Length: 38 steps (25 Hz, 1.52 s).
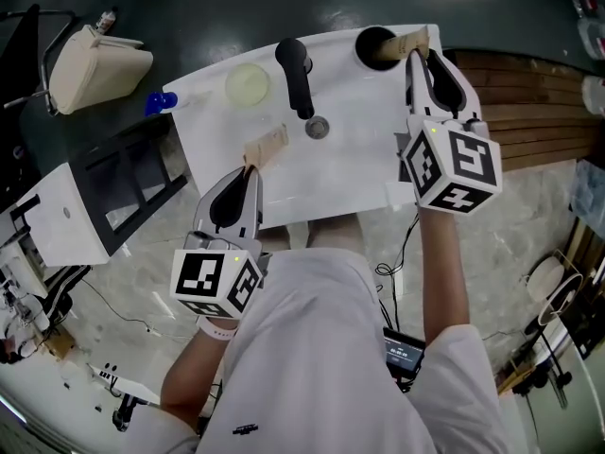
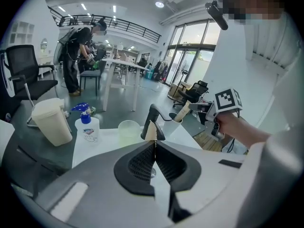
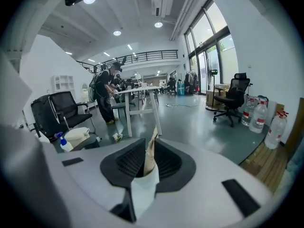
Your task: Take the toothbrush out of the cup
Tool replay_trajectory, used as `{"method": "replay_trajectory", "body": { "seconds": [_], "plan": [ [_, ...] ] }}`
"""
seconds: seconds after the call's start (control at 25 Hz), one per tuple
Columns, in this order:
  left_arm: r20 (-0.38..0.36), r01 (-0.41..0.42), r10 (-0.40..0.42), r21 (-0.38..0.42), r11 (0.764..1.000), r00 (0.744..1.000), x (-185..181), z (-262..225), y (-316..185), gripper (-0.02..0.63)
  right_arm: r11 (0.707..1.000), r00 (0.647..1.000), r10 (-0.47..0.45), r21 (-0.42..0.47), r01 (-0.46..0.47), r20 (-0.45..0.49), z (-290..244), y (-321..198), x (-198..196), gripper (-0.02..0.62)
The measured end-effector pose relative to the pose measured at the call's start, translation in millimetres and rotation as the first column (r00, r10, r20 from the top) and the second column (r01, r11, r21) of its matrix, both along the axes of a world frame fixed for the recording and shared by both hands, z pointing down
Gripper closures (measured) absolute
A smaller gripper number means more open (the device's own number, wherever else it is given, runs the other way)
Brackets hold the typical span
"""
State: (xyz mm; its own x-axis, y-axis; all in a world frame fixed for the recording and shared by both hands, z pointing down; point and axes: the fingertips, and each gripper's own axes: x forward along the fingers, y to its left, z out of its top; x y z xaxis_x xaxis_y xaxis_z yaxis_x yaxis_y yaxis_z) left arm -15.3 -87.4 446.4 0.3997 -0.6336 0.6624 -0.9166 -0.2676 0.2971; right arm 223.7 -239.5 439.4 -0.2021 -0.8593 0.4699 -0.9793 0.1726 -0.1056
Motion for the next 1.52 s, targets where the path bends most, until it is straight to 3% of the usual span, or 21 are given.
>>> {"method": "replay_trajectory", "body": {
  "seconds": [0.24, 0.72, 1.2, 1.52],
  "plan": [
    [-0.002, 0.0, 0.0, 0.005, 1.0, 1.0, -6.6, -1.8, -1.3, 0.6, 1.0, 1.0, 0.015, -0.004, -0.015, -0.004, -0.5, -0.6, -1.5, 0.584],
    [-0.022, -0.026, 0.027, 0.057, 0.998, 0.999, -21.5, -21.3, 5.0, 0.6, 0.994, 1.0, 0.027, 0.102, -0.028, 0.01, -52.8, 22.3, -15.4, 0.589],
    [-0.053, -0.074, 0.082, 0.147, 0.986, 0.995, -34.5, -61.5, 21.6, 0.6, 0.971, 0.999, 0.042, 0.234, -0.039, -0.008, -143.1, 84.0, -31.8, 0.589],
    [-0.072, -0.107, 0.122, 0.189, 0.976, 0.99, -43.1, -77.5, 38.4, 0.6, 0.968, 0.998, 0.062, 0.246, -0.056, -0.017, -165.2, 135.6, -44.3, 0.589]
  ]
}}
